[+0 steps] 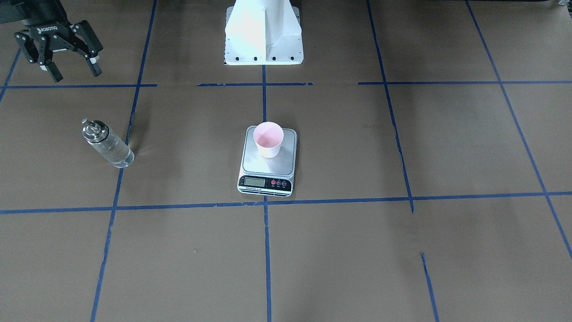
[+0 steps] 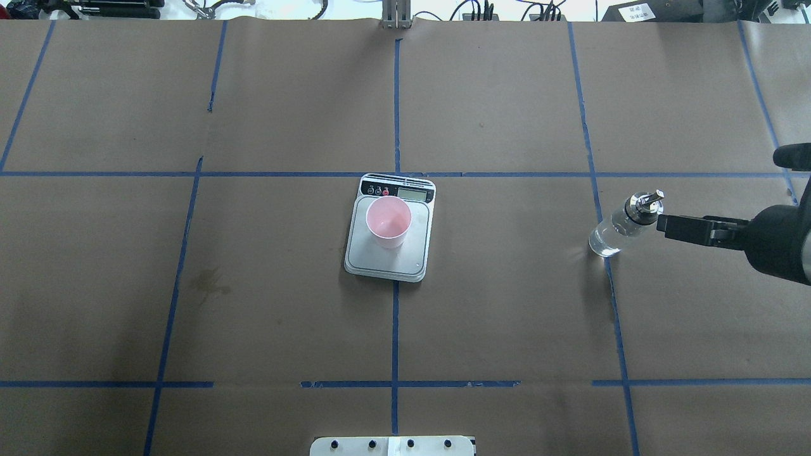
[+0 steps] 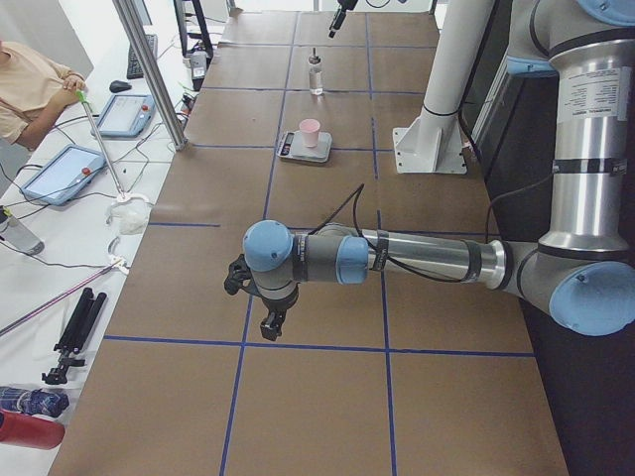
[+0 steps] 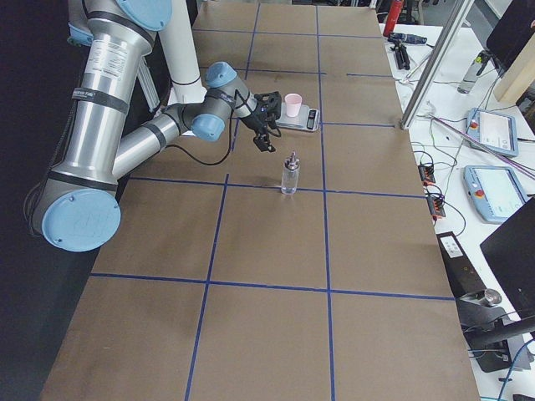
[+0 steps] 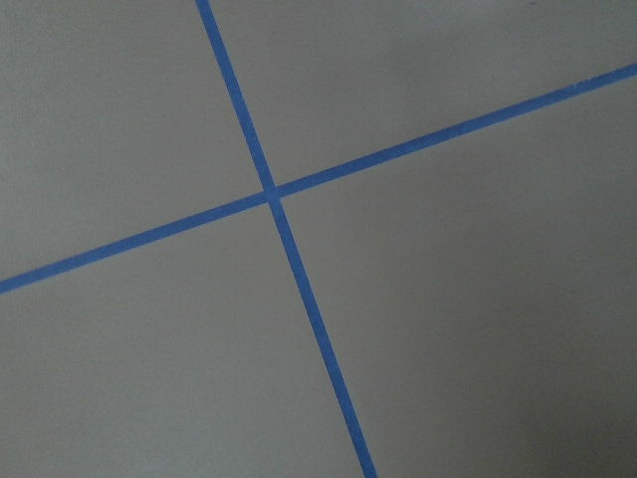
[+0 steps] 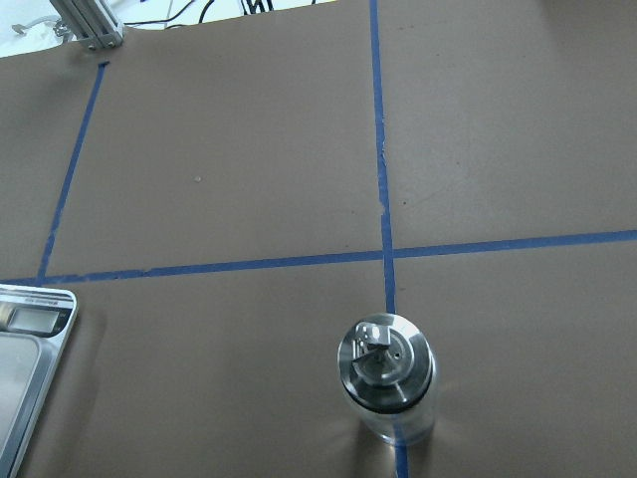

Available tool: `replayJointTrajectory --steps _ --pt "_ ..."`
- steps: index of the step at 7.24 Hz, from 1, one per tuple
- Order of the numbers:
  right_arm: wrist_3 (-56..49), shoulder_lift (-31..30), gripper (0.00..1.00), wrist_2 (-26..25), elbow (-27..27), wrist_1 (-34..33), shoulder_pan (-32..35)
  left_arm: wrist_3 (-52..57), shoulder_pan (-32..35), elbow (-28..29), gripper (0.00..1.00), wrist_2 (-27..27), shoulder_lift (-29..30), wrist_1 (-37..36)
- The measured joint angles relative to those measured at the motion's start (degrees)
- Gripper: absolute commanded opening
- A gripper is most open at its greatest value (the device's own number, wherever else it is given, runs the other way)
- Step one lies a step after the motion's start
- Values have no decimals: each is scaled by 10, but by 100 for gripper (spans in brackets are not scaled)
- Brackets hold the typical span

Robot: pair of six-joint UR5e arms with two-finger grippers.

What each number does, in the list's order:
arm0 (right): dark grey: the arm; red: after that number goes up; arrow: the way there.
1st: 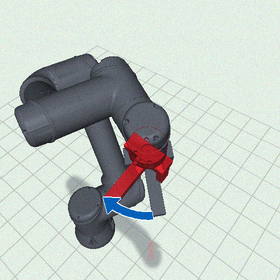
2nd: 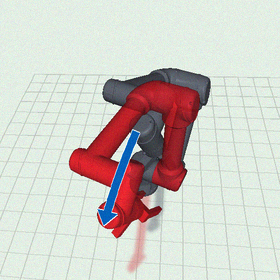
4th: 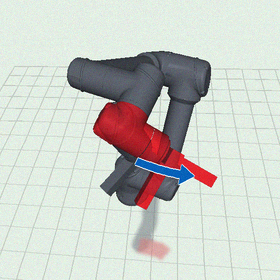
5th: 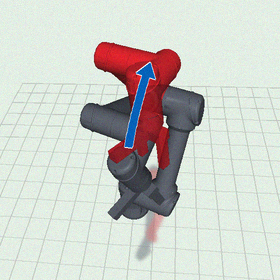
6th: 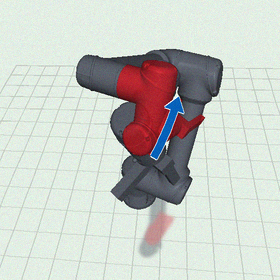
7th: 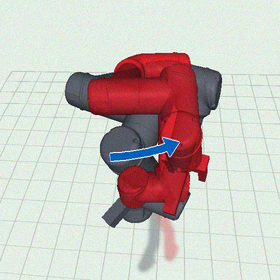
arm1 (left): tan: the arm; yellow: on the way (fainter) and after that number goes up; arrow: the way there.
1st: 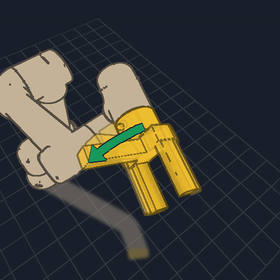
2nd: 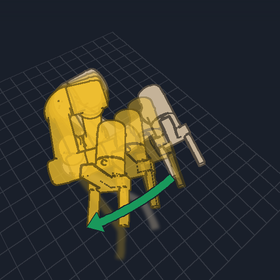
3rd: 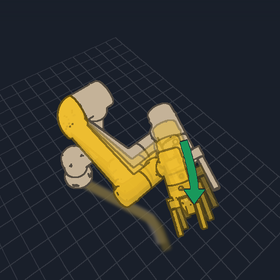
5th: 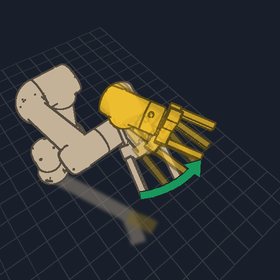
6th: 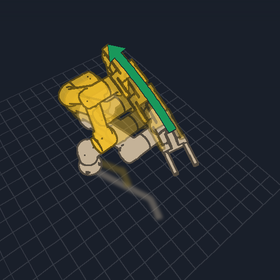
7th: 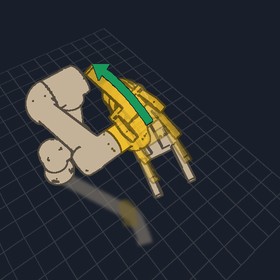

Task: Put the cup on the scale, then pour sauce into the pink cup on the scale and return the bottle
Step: 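Reach the right gripper toward the glass sauce bottle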

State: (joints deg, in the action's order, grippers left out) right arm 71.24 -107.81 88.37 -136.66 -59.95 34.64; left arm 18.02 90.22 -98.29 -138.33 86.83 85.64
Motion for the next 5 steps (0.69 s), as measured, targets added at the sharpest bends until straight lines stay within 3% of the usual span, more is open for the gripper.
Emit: replayJointTrajectory --steps 2,5 --pt "25 -13 100 -128 58 70 -76 0 0 -2 100 -3 0 2" --pt "42 14 100 -256 151 94 -148 0 0 -4 100 -13 -1 2"
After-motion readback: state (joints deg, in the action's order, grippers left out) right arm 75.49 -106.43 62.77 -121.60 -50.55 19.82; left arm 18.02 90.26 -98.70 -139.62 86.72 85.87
